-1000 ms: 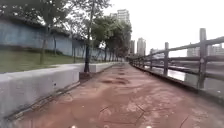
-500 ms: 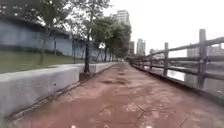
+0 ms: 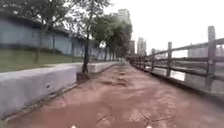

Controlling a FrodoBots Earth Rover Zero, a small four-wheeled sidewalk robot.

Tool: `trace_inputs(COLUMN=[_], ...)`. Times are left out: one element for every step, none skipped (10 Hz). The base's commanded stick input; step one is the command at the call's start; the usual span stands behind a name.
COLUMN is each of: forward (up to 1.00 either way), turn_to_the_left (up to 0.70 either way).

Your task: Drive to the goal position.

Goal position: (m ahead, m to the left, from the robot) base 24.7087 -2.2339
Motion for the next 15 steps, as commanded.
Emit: trace_inputs(forward=[1.00,1.00,1.00,1.00,1.00,1.00,1.00,1.00,1.00,1.00,1.00,1.00,1.00,1.00,1.00], turn_to_the_left=[0.04,0.04,0.04,0.04,0.04,0.04,0.04,0.04,0.04,0.00,-0.22,-0.36,-0.13,0.05,0.05])
